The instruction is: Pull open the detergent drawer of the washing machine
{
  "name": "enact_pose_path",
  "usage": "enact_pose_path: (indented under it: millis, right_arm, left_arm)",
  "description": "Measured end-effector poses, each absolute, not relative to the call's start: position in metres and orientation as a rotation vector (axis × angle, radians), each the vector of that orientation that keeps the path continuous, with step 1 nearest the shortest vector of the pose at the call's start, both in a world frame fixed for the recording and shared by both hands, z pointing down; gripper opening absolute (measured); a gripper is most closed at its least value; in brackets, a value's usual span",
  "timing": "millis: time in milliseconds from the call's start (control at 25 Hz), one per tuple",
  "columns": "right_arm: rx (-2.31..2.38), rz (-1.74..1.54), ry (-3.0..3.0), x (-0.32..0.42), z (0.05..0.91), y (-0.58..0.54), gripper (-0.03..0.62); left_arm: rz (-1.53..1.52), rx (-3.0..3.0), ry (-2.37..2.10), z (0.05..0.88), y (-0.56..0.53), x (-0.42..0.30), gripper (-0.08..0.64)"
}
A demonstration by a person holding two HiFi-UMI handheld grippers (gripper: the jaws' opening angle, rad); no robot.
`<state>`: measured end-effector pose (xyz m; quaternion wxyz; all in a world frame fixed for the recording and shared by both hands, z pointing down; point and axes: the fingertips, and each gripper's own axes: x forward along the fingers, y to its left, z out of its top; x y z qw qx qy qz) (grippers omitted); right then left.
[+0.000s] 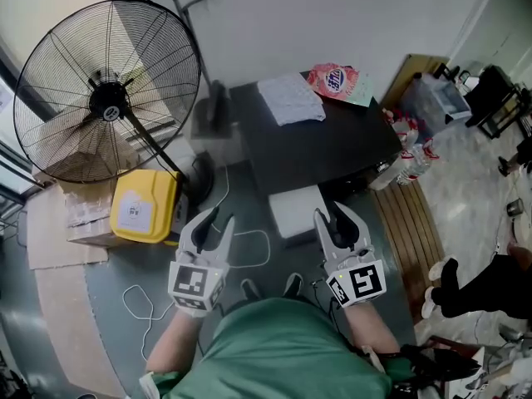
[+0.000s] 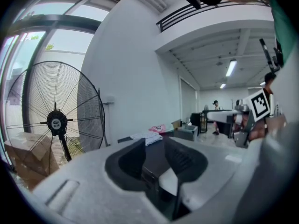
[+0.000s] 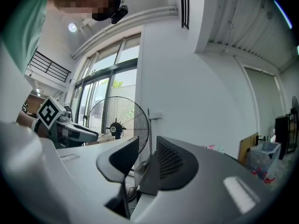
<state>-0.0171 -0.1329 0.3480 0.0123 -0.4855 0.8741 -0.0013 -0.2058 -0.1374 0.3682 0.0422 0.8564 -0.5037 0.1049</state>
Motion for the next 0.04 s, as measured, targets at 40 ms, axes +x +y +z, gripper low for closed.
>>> enact_pose_path:
  millis: [40]
  right_arm:
    - [-1.514, -0.004, 2.725, -0.0168, 0.3484, -0.1326, 0.118]
  left_arm:
    - [0.322, 2.62, -1.543, 0.3685, -0.1374, -0.2058, 0.123]
